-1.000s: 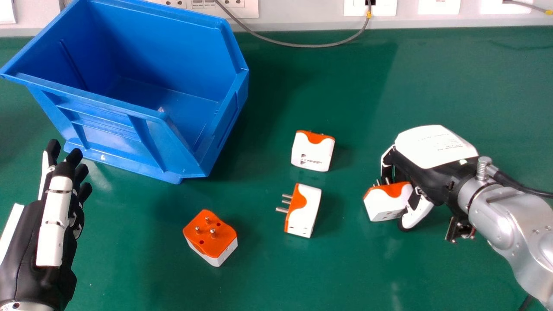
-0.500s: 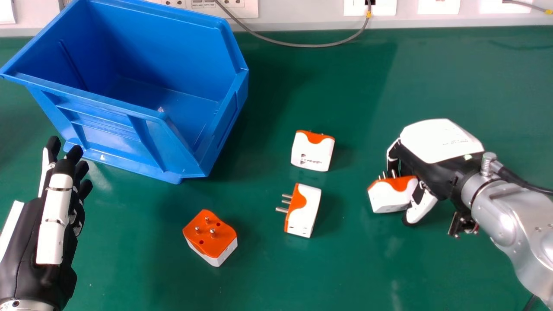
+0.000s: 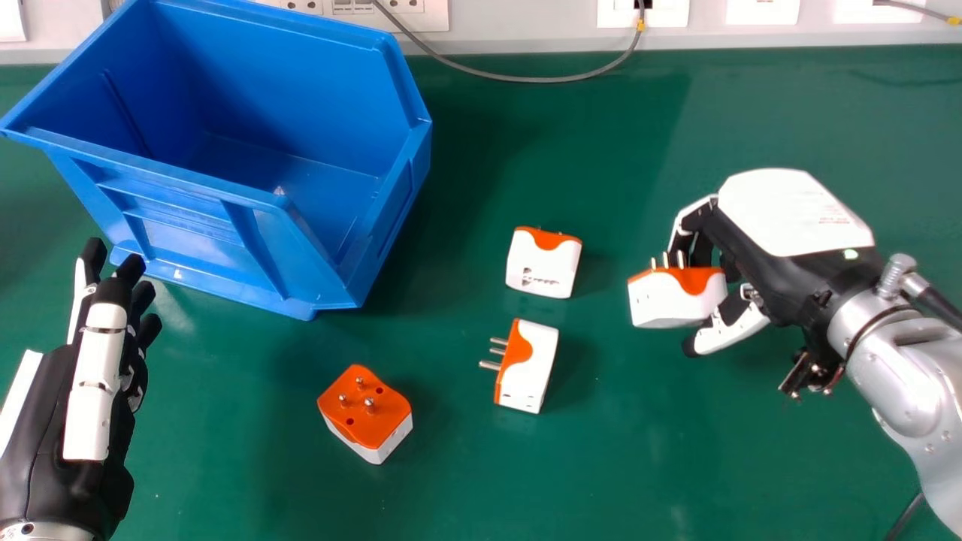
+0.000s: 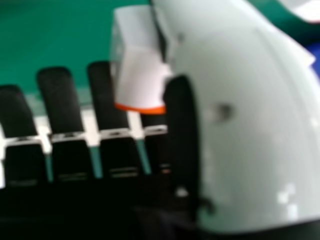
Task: Pick all objects and put in blue box
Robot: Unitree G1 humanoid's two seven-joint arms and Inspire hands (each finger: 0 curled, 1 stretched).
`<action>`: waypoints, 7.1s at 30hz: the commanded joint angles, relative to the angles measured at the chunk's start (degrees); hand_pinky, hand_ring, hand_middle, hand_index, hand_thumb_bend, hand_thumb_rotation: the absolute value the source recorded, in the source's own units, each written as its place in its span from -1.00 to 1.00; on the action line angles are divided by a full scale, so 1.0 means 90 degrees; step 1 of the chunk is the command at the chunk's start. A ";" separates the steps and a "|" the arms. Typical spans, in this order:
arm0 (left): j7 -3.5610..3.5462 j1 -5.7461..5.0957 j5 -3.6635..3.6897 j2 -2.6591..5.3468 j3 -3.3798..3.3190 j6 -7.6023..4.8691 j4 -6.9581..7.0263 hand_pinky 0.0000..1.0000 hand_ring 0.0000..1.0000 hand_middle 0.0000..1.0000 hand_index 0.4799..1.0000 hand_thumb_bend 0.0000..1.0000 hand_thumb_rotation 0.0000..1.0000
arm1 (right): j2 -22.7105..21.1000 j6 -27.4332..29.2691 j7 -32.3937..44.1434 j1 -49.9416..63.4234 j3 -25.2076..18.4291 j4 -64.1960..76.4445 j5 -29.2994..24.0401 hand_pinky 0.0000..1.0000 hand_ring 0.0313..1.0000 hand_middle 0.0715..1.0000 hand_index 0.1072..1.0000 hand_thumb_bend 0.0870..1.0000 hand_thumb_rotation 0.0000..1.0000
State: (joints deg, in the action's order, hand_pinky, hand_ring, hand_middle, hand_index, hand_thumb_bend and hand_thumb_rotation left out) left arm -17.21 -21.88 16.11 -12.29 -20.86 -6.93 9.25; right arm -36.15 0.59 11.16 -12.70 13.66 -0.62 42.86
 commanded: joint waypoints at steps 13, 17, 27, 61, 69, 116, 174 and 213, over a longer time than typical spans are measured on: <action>0.0039 0.0098 -0.0007 -0.0048 -0.0023 -0.0056 0.0056 1.00 1.00 1.00 1.00 -0.04 1.00 | 0.0258 -0.0466 0.0663 -0.0341 -0.0636 0.2033 -0.0305 -0.33 -0.17 -0.03 -0.13 -0.11 -1.00; 0.0028 0.0146 -0.0008 -0.0047 -0.0031 -0.0090 -0.0056 1.00 1.00 1.00 1.00 -0.05 1.00 | 0.0441 -0.0326 0.0577 -0.0720 -0.0528 0.1823 -0.0269 -0.33 -0.18 -0.04 -0.13 -0.11 -1.00; 0.0013 0.0270 -0.0064 -0.0032 0.0005 -0.0230 -0.0263 1.00 1.00 1.00 1.00 -0.06 1.00 | 0.1423 -0.0086 -0.0013 -0.2063 0.0114 0.0619 -0.0072 -0.35 -0.19 -0.04 -0.08 -0.11 -1.00; 0.0132 0.0217 -0.0019 0.0027 0.0111 -0.0122 -0.0093 1.00 1.00 1.00 1.00 -0.11 1.00 | 0.4342 0.0344 -0.1621 -0.6281 0.1792 -0.5890 0.0046 -0.32 -0.13 0.01 -0.16 -0.11 -1.00; 0.0231 0.0224 -0.0124 0.0066 0.0203 -0.0154 -0.0114 1.00 1.00 1.00 1.00 -0.13 1.00 | 0.4925 0.0392 -0.2387 -0.6825 0.2157 -0.7070 0.0216 -0.31 -0.11 -0.02 -0.13 -0.11 -1.00; 0.0446 0.0101 -0.0235 0.0118 0.0406 -0.0149 0.0159 1.00 1.00 1.00 1.00 -0.10 0.97 | 0.5093 0.0248 -0.3059 -0.6766 0.2761 -0.7713 0.0494 0.91 0.96 0.96 0.96 -0.35 -0.98; 0.0402 0.0309 -0.0233 0.0018 0.0325 0.0008 0.0072 1.00 1.00 1.00 1.00 -0.13 0.98 | 0.1426 -0.0876 -0.0761 -0.1327 0.0275 0.1670 0.0848 0.76 1.00 1.00 1.00 0.40 -0.69; 0.0415 0.0278 -0.0293 0.0006 0.0288 -0.0012 0.0071 1.00 1.00 1.00 1.00 -0.11 0.93 | -0.0034 0.2056 0.0373 -0.2416 0.1164 -0.1627 0.1122 0.77 0.98 1.00 0.95 0.47 -0.92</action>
State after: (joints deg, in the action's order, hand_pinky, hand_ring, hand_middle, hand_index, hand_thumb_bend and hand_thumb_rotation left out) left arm -13.60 -19.48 13.54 -11.87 -17.77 -6.46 8.67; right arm -35.67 17.90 16.25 -31.12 23.77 -14.18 52.25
